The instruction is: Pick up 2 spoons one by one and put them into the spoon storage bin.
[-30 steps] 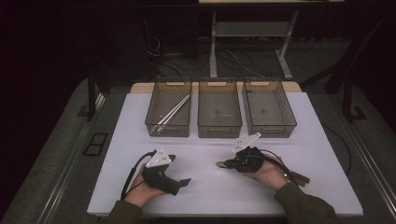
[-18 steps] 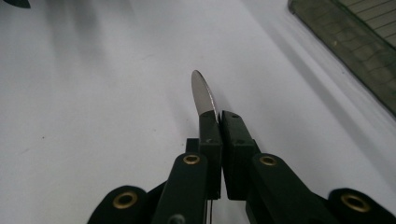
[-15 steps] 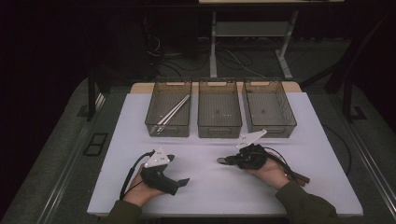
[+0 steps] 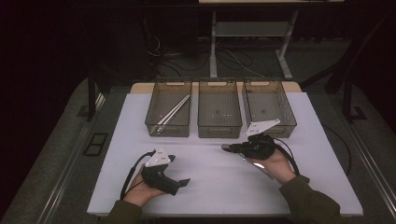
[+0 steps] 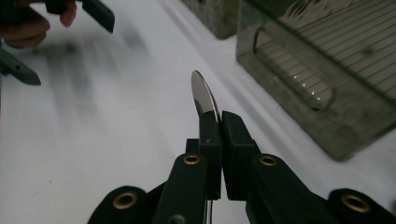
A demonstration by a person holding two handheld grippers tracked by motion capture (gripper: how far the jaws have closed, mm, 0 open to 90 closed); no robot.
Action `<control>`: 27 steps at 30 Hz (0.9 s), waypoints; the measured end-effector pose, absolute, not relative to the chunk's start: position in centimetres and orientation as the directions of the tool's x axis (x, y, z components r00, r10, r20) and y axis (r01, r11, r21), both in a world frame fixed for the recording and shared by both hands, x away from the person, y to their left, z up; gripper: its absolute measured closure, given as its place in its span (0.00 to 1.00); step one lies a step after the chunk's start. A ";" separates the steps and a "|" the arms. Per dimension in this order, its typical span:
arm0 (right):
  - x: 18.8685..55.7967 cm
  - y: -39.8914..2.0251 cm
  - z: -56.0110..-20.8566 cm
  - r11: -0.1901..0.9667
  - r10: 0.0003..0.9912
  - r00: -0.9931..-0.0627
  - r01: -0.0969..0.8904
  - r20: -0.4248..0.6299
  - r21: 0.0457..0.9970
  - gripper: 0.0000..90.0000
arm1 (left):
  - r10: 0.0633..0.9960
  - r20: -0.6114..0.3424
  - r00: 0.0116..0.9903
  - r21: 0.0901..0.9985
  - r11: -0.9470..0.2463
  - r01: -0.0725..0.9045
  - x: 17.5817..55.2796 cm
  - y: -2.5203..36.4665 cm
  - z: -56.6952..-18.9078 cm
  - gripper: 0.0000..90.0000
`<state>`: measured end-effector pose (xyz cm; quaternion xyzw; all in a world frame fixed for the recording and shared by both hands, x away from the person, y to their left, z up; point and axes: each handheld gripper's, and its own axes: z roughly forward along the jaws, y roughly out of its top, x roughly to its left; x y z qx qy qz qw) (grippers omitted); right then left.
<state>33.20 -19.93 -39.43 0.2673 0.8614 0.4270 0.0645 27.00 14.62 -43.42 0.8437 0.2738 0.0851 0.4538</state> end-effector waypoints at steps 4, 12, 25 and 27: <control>33.7 -20.3 -38.2 0.483 0.535 -0.838 0.407 0.107 0.775 0.97 | 0.537 -0.101 0.837 0.815 -0.438 0.379 26.9 14.6 -43.4 0.00; 34.8 -20.2 -36.2 0.482 0.562 -0.823 0.405 0.080 0.777 0.97 | 0.526 -0.093 0.845 0.812 -0.450 0.370 26.9 14.4 -43.4 0.00; 38.1 -19.5 -33.4 0.455 0.607 -0.792 0.412 0.063 0.790 0.97 | 0.523 -0.102 0.846 0.817 -0.442 0.371 26.9 14.3 -43.3 0.00; 38.8 -19.2 -33.0 0.455 0.617 -0.785 0.414 0.056 0.788 0.97 | 0.522 -0.101 0.847 0.817 -0.443 0.370 26.9 14.2 -43.3 0.00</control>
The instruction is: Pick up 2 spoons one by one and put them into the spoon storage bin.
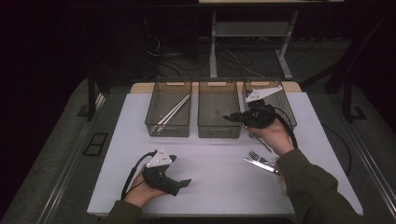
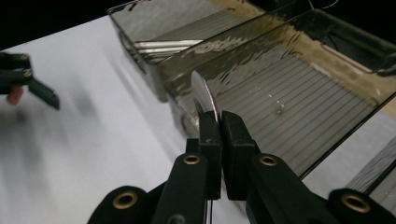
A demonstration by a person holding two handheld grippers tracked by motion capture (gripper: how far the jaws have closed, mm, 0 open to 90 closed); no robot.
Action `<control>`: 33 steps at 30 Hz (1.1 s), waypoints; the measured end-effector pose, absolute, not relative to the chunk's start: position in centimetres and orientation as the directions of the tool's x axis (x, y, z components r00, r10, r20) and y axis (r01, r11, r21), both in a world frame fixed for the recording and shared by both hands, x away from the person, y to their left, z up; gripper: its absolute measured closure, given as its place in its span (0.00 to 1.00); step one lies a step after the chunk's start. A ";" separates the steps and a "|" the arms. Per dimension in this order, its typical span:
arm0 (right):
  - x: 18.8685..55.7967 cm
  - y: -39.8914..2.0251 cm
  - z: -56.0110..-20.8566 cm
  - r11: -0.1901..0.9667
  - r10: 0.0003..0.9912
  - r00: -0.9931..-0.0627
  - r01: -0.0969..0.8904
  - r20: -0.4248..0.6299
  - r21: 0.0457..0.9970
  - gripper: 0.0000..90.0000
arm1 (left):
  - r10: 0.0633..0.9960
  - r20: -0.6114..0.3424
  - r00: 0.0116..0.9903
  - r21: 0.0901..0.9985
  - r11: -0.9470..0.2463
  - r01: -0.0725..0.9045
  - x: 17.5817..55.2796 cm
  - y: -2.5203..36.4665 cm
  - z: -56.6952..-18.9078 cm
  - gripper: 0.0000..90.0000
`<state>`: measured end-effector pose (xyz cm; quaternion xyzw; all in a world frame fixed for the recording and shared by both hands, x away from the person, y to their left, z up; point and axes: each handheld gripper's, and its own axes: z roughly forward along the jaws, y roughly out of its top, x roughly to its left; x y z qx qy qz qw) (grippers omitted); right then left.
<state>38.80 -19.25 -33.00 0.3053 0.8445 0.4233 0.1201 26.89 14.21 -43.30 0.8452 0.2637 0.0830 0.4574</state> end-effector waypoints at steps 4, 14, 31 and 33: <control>40.3 -18.6 -32.5 0.452 0.630 -0.775 0.415 0.047 0.790 0.97 | 0.516 -0.097 0.851 0.815 -0.450 0.365 26.9 14.1 -43.3 0.00; 44.7 -16.1 -32.4 0.435 0.644 -0.764 0.414 0.045 0.800 0.97 | 0.518 -0.087 0.851 0.823 -0.443 0.355 27.0 14.2 -43.2 0.00; 49.9 -12.9 -34.7 0.386 0.692 -0.719 0.442 0.062 0.810 0.97 | 0.506 -0.100 0.857 0.836 -0.424 0.348 26.8 14.4 -43.0 0.00; 50.1 -12.7 -35.2 0.385 0.702 -0.710 0.453 0.064 0.804 0.97 | 0.506 -0.102 0.856 0.837 -0.421 0.349 26.8 14.4 -43.0 0.00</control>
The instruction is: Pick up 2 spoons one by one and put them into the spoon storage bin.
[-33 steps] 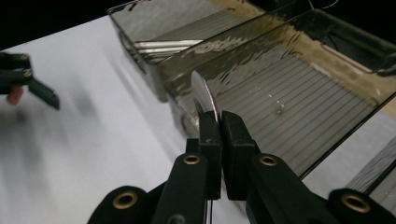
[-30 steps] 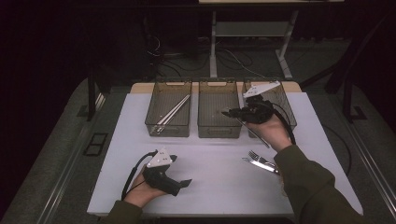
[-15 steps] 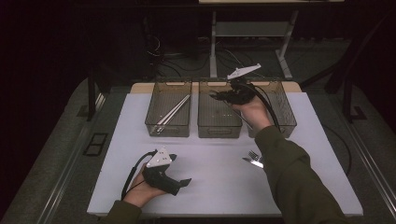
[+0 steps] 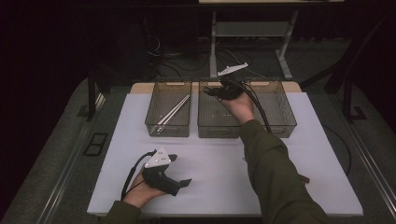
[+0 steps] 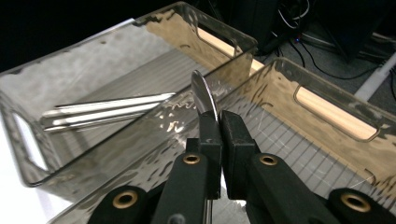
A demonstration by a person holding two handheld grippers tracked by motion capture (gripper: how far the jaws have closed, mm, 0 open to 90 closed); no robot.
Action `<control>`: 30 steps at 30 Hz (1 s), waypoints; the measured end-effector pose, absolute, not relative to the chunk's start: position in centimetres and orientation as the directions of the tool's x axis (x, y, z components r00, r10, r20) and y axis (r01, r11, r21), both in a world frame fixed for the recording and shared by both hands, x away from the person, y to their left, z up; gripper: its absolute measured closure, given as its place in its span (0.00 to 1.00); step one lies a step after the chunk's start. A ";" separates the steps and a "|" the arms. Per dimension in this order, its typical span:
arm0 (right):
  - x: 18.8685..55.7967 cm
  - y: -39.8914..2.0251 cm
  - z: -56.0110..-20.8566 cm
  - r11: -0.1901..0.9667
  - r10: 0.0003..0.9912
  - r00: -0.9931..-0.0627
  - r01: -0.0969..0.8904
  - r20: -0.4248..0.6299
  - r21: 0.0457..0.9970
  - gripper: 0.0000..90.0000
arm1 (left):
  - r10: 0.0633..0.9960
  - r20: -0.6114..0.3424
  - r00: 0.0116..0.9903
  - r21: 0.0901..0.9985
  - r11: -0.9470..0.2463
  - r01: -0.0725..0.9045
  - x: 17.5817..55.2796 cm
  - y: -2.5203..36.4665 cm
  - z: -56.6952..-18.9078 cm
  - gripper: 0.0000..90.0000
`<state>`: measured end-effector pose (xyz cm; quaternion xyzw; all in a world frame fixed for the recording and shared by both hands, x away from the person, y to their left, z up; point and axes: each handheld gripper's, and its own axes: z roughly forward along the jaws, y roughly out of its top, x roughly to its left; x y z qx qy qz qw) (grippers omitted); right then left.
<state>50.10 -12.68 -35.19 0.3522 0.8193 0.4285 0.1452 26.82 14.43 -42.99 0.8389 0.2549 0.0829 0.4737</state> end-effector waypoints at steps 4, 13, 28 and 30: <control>50.3 -12.3 -36.1 0.400 0.706 -0.706 0.469 0.062 0.788 0.97 | 0.505 -0.103 0.857 0.838 -0.420 0.348 26.8 14.4 -43.0 0.00; 50.2 -11.8 -37.8 0.443 0.712 -0.701 0.499 0.046 0.745 0.96 | 0.503 -0.105 0.858 0.837 -0.421 0.350 26.8 14.3 -43.0 0.00; 49.4 -13.1 -36.8 0.398 0.719 -0.687 0.532 0.106 0.747 0.64 | 0.498 -0.103 0.861 0.835 -0.427 0.347 26.8 14.3 -43.0 0.00; 49.0 -13.4 -36.5 0.396 0.717 -0.688 0.532 0.109 0.748 0.61 | 0.498 -0.103 0.861 0.836 -0.426 0.346 26.8 14.3 -43.0 0.00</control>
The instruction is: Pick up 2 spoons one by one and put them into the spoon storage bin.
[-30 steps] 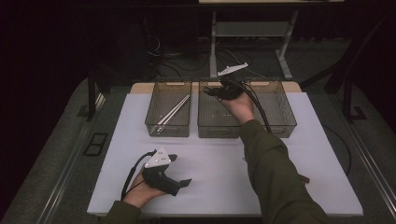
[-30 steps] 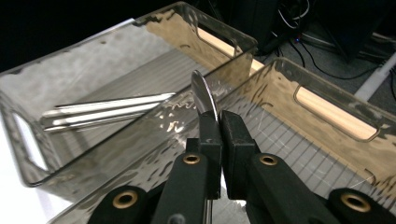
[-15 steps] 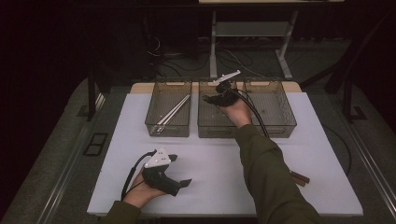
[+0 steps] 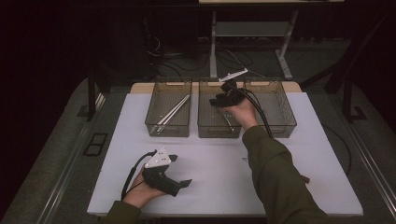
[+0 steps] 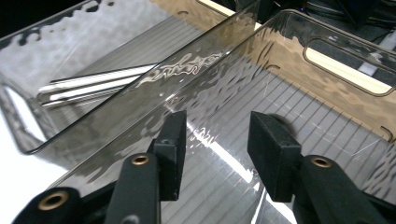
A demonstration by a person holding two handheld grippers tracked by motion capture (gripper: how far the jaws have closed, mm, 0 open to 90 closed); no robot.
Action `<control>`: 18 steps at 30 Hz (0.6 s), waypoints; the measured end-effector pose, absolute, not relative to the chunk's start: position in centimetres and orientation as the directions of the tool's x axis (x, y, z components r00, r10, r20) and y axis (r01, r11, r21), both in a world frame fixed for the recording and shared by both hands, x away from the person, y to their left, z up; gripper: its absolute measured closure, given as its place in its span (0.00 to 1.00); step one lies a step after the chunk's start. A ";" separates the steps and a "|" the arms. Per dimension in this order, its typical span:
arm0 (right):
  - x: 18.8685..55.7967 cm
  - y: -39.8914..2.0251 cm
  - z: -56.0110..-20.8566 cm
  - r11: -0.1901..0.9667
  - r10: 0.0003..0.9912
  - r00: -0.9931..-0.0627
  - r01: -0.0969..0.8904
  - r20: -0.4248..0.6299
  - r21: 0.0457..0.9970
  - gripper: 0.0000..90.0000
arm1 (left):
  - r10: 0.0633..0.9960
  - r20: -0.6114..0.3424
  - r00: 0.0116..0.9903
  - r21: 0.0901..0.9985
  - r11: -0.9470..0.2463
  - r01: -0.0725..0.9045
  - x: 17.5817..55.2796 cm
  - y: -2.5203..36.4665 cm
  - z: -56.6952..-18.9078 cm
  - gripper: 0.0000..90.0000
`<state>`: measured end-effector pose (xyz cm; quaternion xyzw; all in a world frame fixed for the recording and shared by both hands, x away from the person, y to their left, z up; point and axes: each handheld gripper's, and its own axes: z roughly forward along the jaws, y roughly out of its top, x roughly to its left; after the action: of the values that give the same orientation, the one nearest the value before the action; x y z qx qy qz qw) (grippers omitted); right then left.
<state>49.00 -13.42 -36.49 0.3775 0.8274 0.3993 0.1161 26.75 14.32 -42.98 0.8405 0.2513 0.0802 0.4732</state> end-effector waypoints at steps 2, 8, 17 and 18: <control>48.6 -13.8 -36.2 0.392 0.716 -0.689 0.531 0.114 0.751 0.58 | 0.498 -0.103 0.861 0.835 -0.426 0.347 26.7 14.3 -43.0 0.00; 47.2 -14.9 -35.6 0.375 0.713 -0.689 0.533 0.132 0.759 0.49 | 0.498 -0.099 0.862 0.836 -0.428 0.344 26.7 14.4 -42.9 0.00; 44.1 -16.6 -35.4 0.411 0.700 -0.707 0.518 0.104 0.750 0.44 | 0.507 -0.089 0.857 0.831 -0.437 0.345 26.7 14.5 -43.1 0.00; 43.7 -16.9 -35.3 0.415 0.698 -0.709 0.516 0.102 0.749 0.44 | 0.511 -0.092 0.855 0.831 -0.433 0.348 26.7 14.5 -43.1 0.00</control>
<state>43.74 -16.86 -35.32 0.3642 0.8334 0.3999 0.1133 26.66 14.49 -43.12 0.8420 0.2551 0.0870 0.4674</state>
